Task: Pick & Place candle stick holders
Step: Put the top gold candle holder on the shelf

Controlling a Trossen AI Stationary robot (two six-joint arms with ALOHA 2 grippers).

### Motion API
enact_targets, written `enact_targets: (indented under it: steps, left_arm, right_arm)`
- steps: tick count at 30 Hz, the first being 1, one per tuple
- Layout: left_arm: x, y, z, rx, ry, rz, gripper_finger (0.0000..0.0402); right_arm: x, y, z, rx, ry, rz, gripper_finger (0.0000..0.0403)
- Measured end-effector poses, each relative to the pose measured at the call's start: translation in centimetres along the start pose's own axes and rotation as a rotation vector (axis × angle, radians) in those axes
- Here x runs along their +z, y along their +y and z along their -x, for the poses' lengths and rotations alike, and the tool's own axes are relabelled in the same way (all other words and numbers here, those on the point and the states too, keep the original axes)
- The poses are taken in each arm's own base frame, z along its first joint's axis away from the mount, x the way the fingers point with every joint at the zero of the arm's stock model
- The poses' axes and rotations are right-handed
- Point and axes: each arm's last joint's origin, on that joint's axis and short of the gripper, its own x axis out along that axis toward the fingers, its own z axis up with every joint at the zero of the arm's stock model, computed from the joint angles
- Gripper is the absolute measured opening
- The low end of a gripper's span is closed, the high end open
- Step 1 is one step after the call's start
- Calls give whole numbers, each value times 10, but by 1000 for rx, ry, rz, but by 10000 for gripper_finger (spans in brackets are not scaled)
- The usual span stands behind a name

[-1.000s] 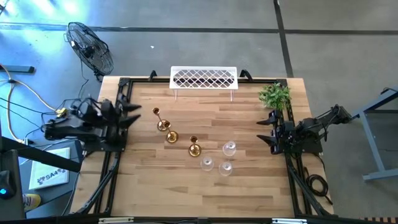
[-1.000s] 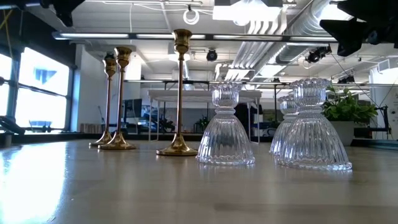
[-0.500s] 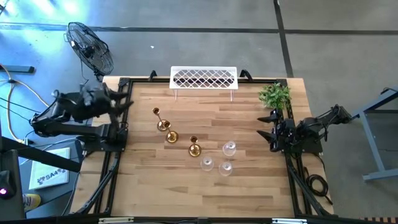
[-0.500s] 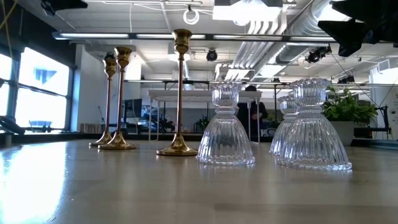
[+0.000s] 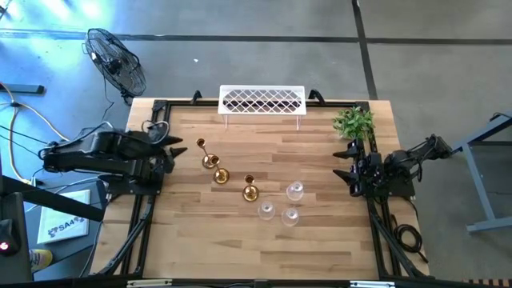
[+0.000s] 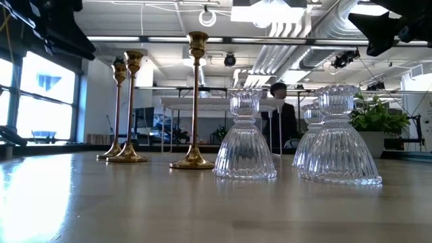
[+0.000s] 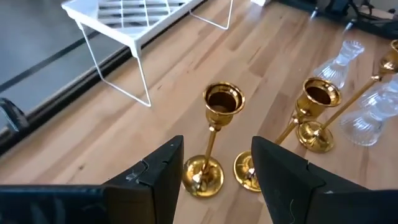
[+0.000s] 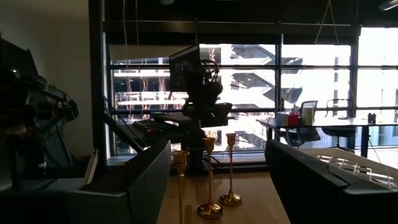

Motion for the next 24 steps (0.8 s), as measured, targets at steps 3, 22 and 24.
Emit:
enact_targets:
  steps: [3, 22, 24]
  left_arm:
    - [-7, -1, -8, -4, 12, 30, 186]
    - [-51, -5, -54, 4, 26, 100, 186]
    - [-55, -5, -59, 5, 16, 100, 186]
  right_arm:
    - [0, 1, 0, 17, -2, 4, 257]
    - [0, 1, 0, 17, 2, 8, 257]
    - [0, 1, 0, 17, 2, 7, 257]
